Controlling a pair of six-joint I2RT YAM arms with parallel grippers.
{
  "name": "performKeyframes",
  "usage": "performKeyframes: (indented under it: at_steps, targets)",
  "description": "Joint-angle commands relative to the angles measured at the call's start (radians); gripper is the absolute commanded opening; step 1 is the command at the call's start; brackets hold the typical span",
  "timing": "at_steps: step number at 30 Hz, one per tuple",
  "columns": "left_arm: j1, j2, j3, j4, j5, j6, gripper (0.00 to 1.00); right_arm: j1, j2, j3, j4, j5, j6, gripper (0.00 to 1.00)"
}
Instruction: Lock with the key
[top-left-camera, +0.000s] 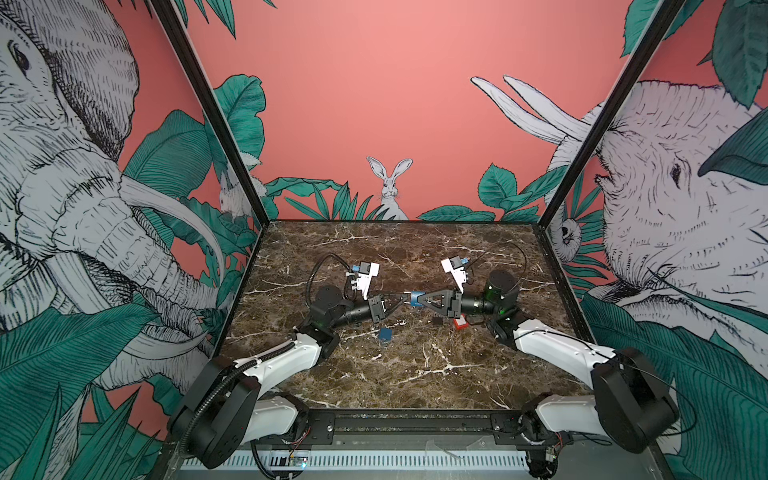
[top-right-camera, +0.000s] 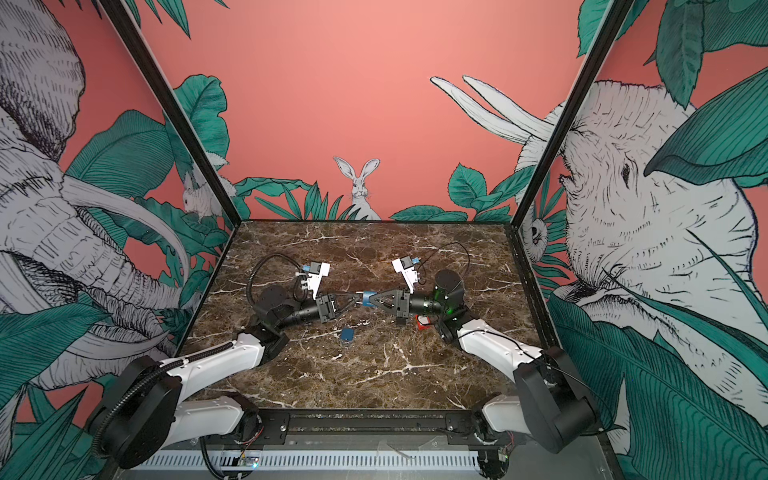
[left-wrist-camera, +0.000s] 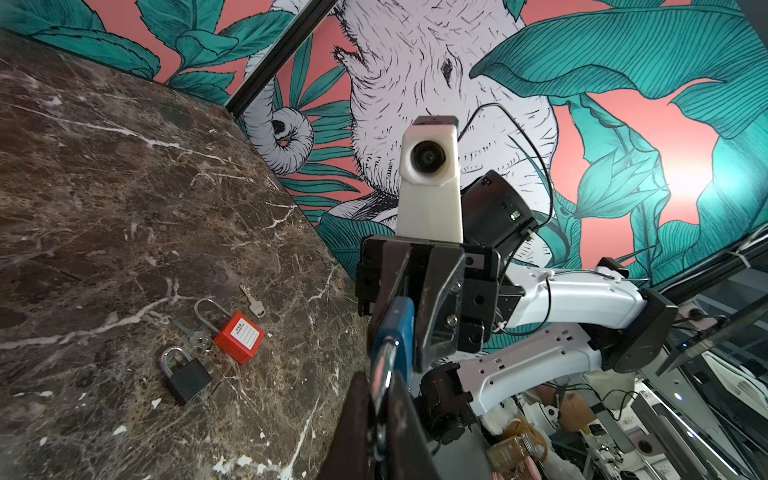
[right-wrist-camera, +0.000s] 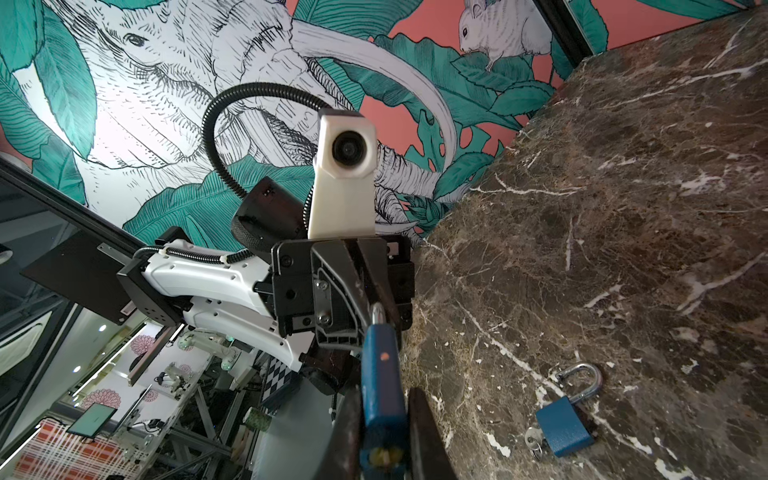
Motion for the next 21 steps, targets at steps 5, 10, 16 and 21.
performKeyframes:
  at_steps: [5, 10, 16, 21]
  targets:
    - [-0.102, -0.013, 0.047, -0.041, 0.124, 0.05, 0.0, 0.077, 0.053, 0.07, 0.094, 0.069, -0.018, 0.0]
    - [-0.071, -0.067, 0.039, -0.155, 0.028, 0.102, 0.03, 0.057, 0.003, 0.049, -0.044, 0.156, -0.068, 0.0]
    - [0.046, -0.153, 0.007, -0.251, -0.107, 0.144, 0.51, 0.027, -0.074, 0.026, -0.262, 0.3, -0.103, 0.0]
    - [0.056, -0.229, 0.023, -0.446, -0.257, 0.296, 0.57, 0.024, -0.168, 0.004, -0.367, 0.408, -0.109, 0.0]
